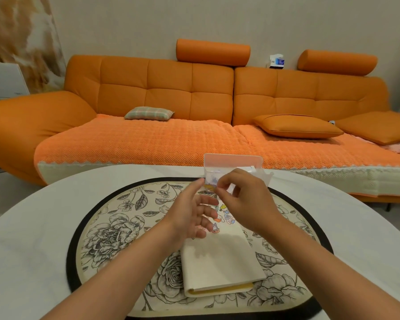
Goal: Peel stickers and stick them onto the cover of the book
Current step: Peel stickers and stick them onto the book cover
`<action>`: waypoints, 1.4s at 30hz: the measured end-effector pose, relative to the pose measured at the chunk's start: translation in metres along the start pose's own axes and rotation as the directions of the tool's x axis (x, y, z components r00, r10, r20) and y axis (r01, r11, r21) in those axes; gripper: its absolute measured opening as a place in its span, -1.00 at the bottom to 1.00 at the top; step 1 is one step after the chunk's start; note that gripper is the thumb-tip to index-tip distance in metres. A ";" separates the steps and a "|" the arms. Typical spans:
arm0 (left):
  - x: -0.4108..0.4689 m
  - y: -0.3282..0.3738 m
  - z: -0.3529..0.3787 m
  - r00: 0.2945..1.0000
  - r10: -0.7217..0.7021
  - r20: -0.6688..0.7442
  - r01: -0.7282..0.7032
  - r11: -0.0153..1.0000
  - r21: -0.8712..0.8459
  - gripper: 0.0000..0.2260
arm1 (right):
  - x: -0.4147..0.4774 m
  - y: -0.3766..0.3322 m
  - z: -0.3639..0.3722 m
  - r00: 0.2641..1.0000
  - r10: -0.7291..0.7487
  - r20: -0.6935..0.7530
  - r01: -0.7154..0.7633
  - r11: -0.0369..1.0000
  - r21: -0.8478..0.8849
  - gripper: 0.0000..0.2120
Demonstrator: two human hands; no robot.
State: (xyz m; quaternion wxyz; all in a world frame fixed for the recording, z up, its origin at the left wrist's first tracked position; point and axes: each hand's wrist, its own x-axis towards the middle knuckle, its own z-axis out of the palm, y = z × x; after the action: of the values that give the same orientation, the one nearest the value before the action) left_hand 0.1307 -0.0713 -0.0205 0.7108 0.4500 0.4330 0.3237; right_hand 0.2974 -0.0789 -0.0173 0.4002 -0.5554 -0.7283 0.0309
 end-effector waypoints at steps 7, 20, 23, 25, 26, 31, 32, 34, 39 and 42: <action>0.005 -0.004 -0.008 0.950 0.235 -0.206 -0.181 0.951 0.249 -0.81 | -0.002 0.007 -0.007 0.715 0.513 0.475 -0.698 0.478 0.533 -0.87; 0.010 -0.012 -0.007 0.922 0.342 -0.182 -0.236 0.869 0.436 -0.90 | -0.009 0.013 -0.005 0.620 0.472 0.626 -0.784 0.395 0.478 -0.86; 0.011 -0.014 -0.009 0.909 0.386 -0.160 -0.248 0.807 0.536 -0.88 | -0.007 0.011 -0.009 0.691 0.522 0.499 -0.709 0.622 0.332 -0.81; 0.012 -0.018 -0.010 0.889 0.443 -0.117 -0.259 0.697 0.669 -0.87 | -0.006 0.012 -0.010 0.777 0.510 0.370 -0.608 0.760 0.230 -0.80; 0.013 -0.019 -0.010 0.882 0.461 -0.099 -0.264 0.657 0.706 -0.85 | -0.006 0.013 -0.011 0.809 0.486 0.331 -0.568 0.791 0.229 -0.80; 0.014 -0.021 -0.010 0.886 0.462 -0.041 -0.286 0.615 0.735 -0.86 | -0.007 0.012 -0.015 0.834 0.394 0.387 -0.507 0.823 0.256 -0.82; 0.013 -0.021 -0.010 0.888 0.458 -0.029 -0.294 0.616 0.730 -0.87 | -0.007 0.012 -0.015 0.835 0.383 0.396 -0.497 0.834 0.241 -0.83; 0.012 -0.021 -0.008 0.893 0.451 -0.005 -0.309 0.620 0.722 -0.87 | -0.008 0.011 -0.015 0.837 0.375 0.399 -0.485 0.846 0.223 -0.81; 0.010 -0.019 -0.006 0.912 0.407 -0.051 -0.252 0.652 0.715 -0.81 | -0.010 0.014 -0.018 0.813 0.414 0.410 -0.522 0.829 0.200 -0.77; 0.012 -0.017 -0.002 0.948 0.308 -0.087 -0.165 0.703 0.692 -0.81 | -0.012 0.020 -0.022 0.765 0.473 0.438 -0.583 0.798 0.156 -0.75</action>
State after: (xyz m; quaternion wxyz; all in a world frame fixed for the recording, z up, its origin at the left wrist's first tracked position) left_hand 0.1352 -0.0667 -0.0405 0.4046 0.6950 0.5267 0.2754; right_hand 0.3270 -0.0900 -0.0185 0.3021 -0.6595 -0.5908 0.3532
